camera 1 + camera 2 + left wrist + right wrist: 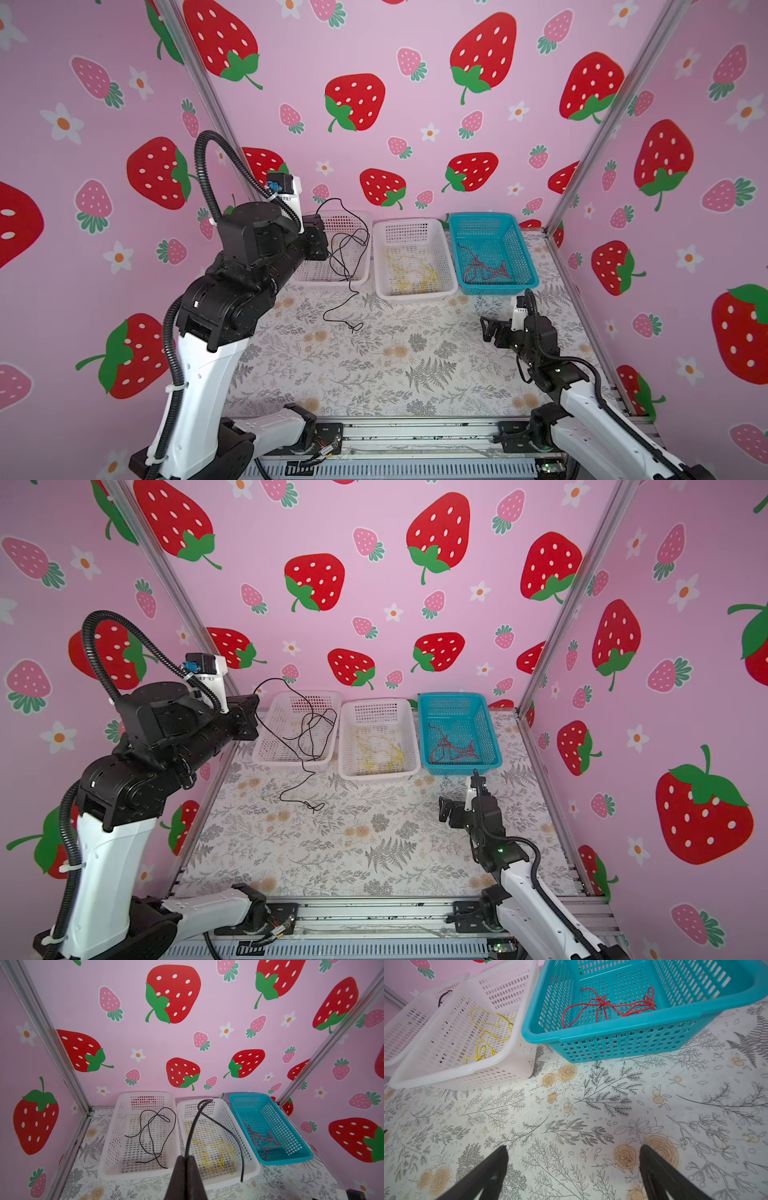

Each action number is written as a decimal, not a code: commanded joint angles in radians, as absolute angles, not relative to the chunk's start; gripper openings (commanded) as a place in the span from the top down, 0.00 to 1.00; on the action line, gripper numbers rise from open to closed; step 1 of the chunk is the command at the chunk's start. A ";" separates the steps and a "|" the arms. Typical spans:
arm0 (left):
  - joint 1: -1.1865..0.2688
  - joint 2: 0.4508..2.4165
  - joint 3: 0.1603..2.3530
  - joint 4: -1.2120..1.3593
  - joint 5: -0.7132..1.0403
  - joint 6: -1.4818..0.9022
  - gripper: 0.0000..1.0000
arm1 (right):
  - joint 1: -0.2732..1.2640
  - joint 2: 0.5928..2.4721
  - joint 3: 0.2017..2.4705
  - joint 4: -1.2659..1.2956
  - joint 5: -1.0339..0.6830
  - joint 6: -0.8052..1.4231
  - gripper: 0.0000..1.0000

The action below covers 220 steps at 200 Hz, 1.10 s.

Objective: Untangle the cables
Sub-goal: 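Lift the black wire with the left gripper toward the farthest white basket, then lower the black wire into the farthest white basket with the left gripper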

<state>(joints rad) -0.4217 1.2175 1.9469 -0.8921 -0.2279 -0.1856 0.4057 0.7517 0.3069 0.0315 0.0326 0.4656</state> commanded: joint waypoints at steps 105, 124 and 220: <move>-0.229 1.502 2.027 -0.852 -0.256 -0.164 1.00 | 0.420 0.741 0.285 0.057 0.060 0.451 0.01; -0.207 1.569 2.068 -0.866 -0.257 -0.177 1.00 | 0.422 0.739 0.284 0.058 0.058 0.451 0.01; -0.125 1.762 1.976 -0.832 -0.167 -0.271 0.96 | 0.423 0.748 0.283 0.072 0.038 0.451 0.01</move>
<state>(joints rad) -0.1478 1.7420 2.0098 -0.8509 -0.2028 -0.2287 0.4171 0.7509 0.2958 0.0452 0.0433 0.4656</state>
